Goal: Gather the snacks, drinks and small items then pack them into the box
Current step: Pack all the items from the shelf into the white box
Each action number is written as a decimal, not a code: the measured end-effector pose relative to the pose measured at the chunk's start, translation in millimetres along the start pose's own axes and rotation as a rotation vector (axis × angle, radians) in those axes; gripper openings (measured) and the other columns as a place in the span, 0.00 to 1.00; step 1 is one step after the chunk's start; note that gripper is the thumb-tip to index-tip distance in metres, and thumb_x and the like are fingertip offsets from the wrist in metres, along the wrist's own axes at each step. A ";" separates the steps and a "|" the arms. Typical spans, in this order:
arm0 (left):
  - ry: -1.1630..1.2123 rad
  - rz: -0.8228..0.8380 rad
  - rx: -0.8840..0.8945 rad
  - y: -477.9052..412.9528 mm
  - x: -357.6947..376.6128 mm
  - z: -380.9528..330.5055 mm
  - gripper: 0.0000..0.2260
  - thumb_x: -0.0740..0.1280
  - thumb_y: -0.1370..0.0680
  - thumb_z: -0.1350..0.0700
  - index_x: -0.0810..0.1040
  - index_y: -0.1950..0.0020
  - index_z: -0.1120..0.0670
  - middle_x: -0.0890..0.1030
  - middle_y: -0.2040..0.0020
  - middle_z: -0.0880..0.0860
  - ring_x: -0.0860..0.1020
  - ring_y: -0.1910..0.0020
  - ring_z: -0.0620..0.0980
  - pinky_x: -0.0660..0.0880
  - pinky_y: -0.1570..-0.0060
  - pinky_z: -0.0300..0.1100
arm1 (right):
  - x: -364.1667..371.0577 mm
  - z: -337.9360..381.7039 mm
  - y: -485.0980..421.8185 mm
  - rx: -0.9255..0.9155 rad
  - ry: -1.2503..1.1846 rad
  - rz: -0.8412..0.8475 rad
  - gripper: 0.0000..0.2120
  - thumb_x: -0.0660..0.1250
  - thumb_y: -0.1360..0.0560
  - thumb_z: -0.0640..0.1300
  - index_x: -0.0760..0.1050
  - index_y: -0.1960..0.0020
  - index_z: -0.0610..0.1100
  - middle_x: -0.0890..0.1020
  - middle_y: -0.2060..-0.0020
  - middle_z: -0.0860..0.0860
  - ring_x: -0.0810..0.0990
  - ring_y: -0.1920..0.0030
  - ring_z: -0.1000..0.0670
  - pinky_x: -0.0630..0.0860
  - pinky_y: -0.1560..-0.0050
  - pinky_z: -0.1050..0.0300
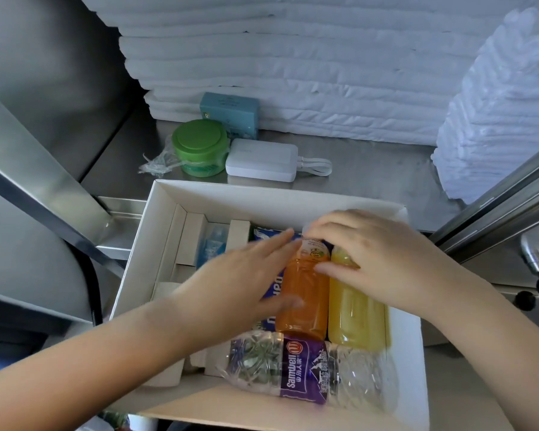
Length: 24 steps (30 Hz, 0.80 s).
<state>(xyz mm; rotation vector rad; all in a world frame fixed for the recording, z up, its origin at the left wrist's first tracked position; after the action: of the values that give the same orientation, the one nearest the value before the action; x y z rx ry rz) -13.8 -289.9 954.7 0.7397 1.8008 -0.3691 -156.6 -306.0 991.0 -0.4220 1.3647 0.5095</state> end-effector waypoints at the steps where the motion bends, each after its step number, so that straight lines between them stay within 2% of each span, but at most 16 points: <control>1: -0.011 -0.132 0.017 -0.2 -18.9 0.8 0.31 0.51 0.25 0.33 0.52 0.24 0.43 0.55 0.25 0.41 0.60 0.30 0.40 0.60 0.34 0.39 | -10.7 -1.5 0.4 -0.007 -0.016 -0.092 0.22 0.57 0.26 0.59 0.72 0.35 0.53 0.76 0.41 0.58 0.74 0.42 0.57 0.73 0.46 0.59; 3: -0.049 -0.376 0.071 0.4 -53.2 3.6 0.23 0.56 0.22 0.42 0.69 0.30 0.49 0.71 0.32 0.47 0.69 0.34 0.45 0.68 0.37 0.40 | -29.9 -5.4 -0.1 -0.017 -0.045 -0.274 0.17 0.61 0.25 0.54 0.76 0.39 0.49 0.78 0.45 0.55 0.76 0.46 0.55 0.74 0.51 0.60; 5: -0.126 -0.498 0.096 -2.0 -72.6 9.9 0.19 0.59 0.22 0.50 0.74 0.34 0.55 0.76 0.37 0.51 0.73 0.38 0.49 0.69 0.38 0.42 | -40.6 -8.3 -5.0 -0.024 -0.040 -0.376 0.15 0.63 0.25 0.49 0.77 0.41 0.47 0.79 0.47 0.54 0.76 0.47 0.54 0.74 0.52 0.59; 8: -0.234 -0.500 -0.024 -9.0 -81.5 30.6 0.19 0.62 0.21 0.51 0.72 0.32 0.56 0.75 0.36 0.52 0.73 0.37 0.52 0.67 0.37 0.46 | -45.3 -13.5 -21.1 0.001 -0.022 -0.391 0.15 0.62 0.24 0.49 0.77 0.40 0.47 0.78 0.46 0.53 0.76 0.46 0.52 0.76 0.52 0.54; 10: -0.223 -0.474 -0.130 -12.8 -84.5 48.0 0.21 0.61 0.21 0.48 0.69 0.30 0.55 0.72 0.33 0.51 0.70 0.34 0.52 0.64 0.34 0.45 | -46.1 -18.6 -36.0 0.037 -0.046 -0.348 0.17 0.61 0.24 0.53 0.74 0.37 0.49 0.77 0.43 0.55 0.75 0.44 0.54 0.75 0.50 0.56; 13: -0.158 -0.435 -0.245 -18.3 -90.2 70.3 0.29 0.54 0.23 0.38 0.64 0.27 0.52 0.68 0.29 0.48 0.63 0.30 0.48 0.59 0.31 0.44 | -46.5 -25.4 -65.6 0.059 -0.052 -0.265 0.20 0.62 0.23 0.54 0.70 0.33 0.50 0.73 0.39 0.56 0.72 0.40 0.56 0.67 0.47 0.63; 15: -0.094 -0.452 -0.260 -20.8 -94.6 79.8 0.31 0.49 0.25 0.35 0.63 0.27 0.50 0.67 0.29 0.47 0.63 0.30 0.47 0.59 0.33 0.42 | -48.0 -27.2 -89.6 0.053 -0.037 -0.202 0.22 0.62 0.23 0.55 0.67 0.31 0.50 0.71 0.35 0.55 0.70 0.36 0.54 0.65 0.43 0.61; 19: -0.045 -0.450 -0.371 -28.1 -97.5 100.7 0.29 0.49 0.23 0.37 0.61 0.26 0.50 0.66 0.28 0.48 0.62 0.30 0.48 0.59 0.33 0.42 | -44.7 -24.8 -141.1 0.066 0.041 -0.064 0.24 0.62 0.23 0.56 0.65 0.31 0.47 0.71 0.36 0.50 0.69 0.36 0.49 0.69 0.40 0.53; 21: -0.041 -0.430 -0.430 -31.4 -93.2 107.8 0.27 0.51 0.21 0.40 0.61 0.26 0.51 0.66 0.28 0.49 0.61 0.29 0.49 0.58 0.32 0.41 | -40.6 -17.3 -165.3 0.026 0.109 -0.063 0.23 0.62 0.23 0.53 0.66 0.33 0.44 0.70 0.36 0.48 0.69 0.37 0.47 0.71 0.40 0.48; 24: -0.130 -0.449 -0.428 -32.0 -89.9 109.4 0.25 0.50 0.20 0.41 0.62 0.26 0.51 0.67 0.28 0.48 0.62 0.29 0.48 0.59 0.32 0.41 | -30.5 -7.6 -194.2 -0.057 0.172 -0.110 0.25 0.61 0.22 0.49 0.62 0.29 0.42 0.66 0.31 0.45 0.65 0.33 0.45 0.67 0.38 0.51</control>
<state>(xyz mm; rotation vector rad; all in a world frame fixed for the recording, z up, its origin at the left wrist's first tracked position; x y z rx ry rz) 64.4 -404.7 996.6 0.0082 1.8291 -0.2993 -55.6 -472.5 1018.3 -0.5951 1.4848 0.4295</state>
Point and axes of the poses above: each hand's wrist, its own y-axis away from the middle knuckle, its own x-axis out of the palm, z = x × y, the point moved 6 cm from there along -y, towards the middle knuckle
